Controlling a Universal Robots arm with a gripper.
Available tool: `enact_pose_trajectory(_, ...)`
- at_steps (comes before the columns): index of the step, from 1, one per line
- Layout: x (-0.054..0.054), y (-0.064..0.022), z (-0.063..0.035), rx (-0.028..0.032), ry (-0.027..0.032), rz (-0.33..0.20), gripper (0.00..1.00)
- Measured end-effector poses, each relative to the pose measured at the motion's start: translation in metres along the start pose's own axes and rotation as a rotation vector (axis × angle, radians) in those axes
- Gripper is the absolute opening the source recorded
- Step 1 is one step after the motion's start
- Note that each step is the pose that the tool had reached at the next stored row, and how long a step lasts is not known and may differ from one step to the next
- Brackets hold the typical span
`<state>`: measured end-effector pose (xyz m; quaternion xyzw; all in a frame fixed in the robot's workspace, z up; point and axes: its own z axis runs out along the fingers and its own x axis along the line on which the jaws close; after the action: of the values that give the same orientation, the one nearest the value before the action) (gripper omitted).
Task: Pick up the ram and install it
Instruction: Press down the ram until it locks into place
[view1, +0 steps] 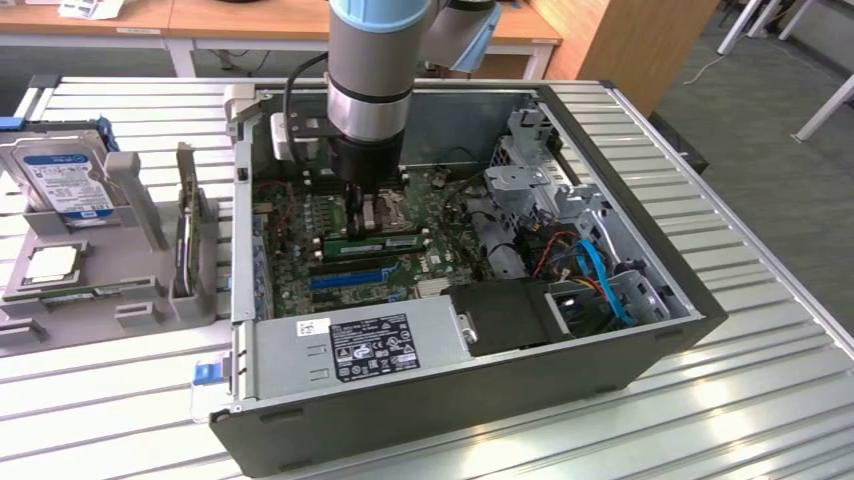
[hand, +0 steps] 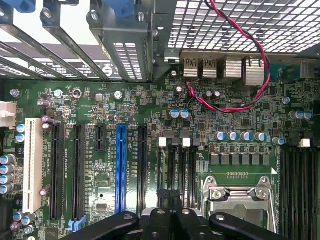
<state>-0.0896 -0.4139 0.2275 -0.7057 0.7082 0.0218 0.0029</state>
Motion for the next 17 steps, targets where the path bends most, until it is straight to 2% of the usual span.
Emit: enact_pose_trajectory(17,0.0005,-0.0001,0.0032,0.0000,0.0000,0.000,0.10)
